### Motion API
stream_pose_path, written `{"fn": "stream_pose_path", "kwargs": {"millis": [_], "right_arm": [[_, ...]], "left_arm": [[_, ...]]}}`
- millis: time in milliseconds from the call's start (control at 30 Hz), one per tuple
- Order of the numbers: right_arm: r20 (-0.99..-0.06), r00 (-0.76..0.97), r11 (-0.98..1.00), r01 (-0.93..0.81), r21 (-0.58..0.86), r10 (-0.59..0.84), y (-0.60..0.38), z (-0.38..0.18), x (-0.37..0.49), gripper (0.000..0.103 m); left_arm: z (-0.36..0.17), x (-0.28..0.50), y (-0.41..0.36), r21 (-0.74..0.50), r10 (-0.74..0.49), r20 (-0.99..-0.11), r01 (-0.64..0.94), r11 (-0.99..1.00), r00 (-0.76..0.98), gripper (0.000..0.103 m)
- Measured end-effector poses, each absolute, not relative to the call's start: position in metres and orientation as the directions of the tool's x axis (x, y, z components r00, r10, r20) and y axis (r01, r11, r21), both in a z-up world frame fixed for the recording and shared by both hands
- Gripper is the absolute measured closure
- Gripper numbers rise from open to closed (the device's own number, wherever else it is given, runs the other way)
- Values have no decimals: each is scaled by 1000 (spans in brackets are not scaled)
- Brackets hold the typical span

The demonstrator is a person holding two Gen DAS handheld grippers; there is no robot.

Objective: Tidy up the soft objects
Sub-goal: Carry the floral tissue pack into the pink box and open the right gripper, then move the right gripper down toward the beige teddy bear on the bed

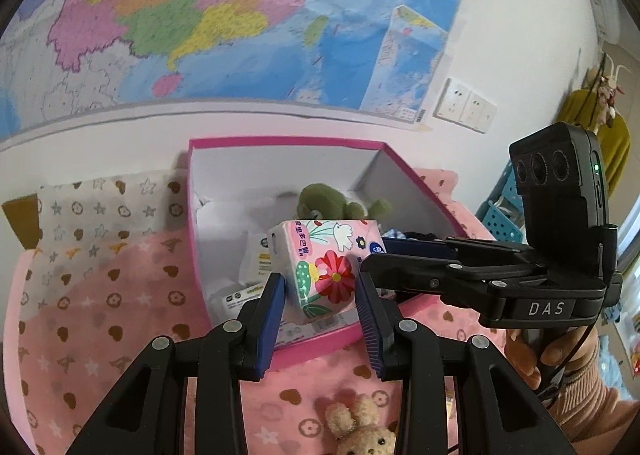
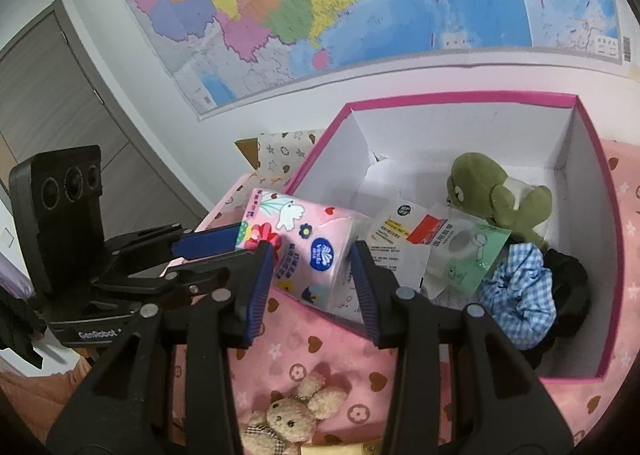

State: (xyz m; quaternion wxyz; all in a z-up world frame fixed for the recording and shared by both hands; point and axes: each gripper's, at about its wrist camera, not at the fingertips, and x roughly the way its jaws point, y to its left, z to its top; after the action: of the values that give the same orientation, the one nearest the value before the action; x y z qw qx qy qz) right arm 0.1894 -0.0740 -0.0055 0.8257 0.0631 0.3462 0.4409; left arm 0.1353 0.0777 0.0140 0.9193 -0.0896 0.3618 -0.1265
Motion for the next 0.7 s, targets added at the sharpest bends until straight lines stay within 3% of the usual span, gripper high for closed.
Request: {"fn": "stream_pose_path", "kwargs": {"millis": [300, 533, 700], "right_arm": [[-538, 334, 599, -662, 451, 774, -61, -21, 205, 60], [-525, 353, 603, -663, 444, 775, -73, -20, 195, 60], [-494, 344, 567, -706, 424, 798, -90, -12, 169, 60]], "left_arm": [[-5, 149, 86, -246, -238, -691, 87, 965, 683, 68], [9, 123, 86, -226, -229, -640, 104, 968, 734, 66], [19, 92, 82, -244, -288, -590, 173, 954, 754, 62]]}}
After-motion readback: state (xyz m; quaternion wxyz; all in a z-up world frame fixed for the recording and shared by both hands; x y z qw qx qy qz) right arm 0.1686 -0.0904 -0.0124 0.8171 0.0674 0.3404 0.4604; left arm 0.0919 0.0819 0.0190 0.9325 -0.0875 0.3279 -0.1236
